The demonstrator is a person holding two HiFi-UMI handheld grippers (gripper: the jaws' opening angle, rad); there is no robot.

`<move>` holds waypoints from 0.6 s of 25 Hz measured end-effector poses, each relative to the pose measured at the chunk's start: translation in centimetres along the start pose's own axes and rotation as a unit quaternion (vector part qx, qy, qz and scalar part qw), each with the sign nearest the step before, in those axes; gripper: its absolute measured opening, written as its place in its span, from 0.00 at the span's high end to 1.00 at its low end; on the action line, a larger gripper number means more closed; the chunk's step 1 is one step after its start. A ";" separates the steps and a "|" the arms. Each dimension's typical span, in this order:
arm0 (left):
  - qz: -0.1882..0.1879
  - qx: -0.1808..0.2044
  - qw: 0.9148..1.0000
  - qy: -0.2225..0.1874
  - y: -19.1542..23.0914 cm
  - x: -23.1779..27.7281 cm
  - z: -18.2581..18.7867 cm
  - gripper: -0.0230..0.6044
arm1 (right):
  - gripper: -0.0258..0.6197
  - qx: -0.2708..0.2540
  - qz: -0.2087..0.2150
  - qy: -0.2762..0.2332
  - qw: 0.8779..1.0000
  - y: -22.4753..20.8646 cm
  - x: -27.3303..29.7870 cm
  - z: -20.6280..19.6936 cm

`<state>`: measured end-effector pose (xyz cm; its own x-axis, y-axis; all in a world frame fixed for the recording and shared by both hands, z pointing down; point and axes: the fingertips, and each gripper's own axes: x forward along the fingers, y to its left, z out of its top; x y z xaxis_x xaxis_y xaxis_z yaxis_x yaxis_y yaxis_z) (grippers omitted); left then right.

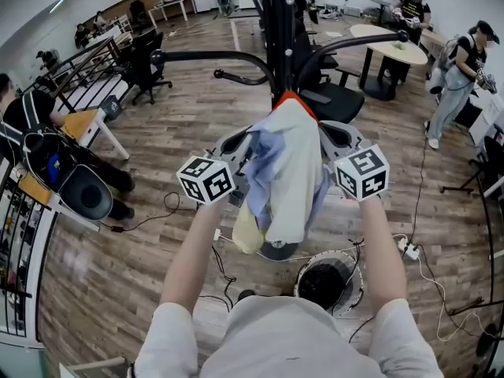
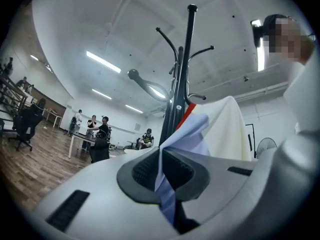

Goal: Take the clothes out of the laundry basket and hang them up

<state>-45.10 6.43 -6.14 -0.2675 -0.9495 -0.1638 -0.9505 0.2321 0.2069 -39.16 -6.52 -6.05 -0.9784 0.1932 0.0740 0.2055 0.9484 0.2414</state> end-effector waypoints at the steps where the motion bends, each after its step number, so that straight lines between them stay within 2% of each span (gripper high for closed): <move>1: -0.001 0.007 1.000 0.006 -0.4 0.0 -0.3 0.92 | 0.95 0.001 0.003 0.001 1.000 0.3 -0.2 -0.1; 9: 0.007 0.023 0.999 0.022 -1.8 -0.4 -1.9 0.92 | 0.95 0.027 0.035 0.003 0.999 2.6 -1.0 -1.3; 15: -0.002 0.023 0.999 0.026 -3.1 -0.8 -2.7 0.92 | 0.95 0.042 0.034 -0.002 0.999 3.1 -1.7 -1.2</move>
<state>-41.47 5.87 -4.02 -0.2561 -0.9600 -0.1130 -0.9581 0.2366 0.1613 -36.79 -4.19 -4.23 -0.9622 0.2591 0.0838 0.2694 0.9507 0.1533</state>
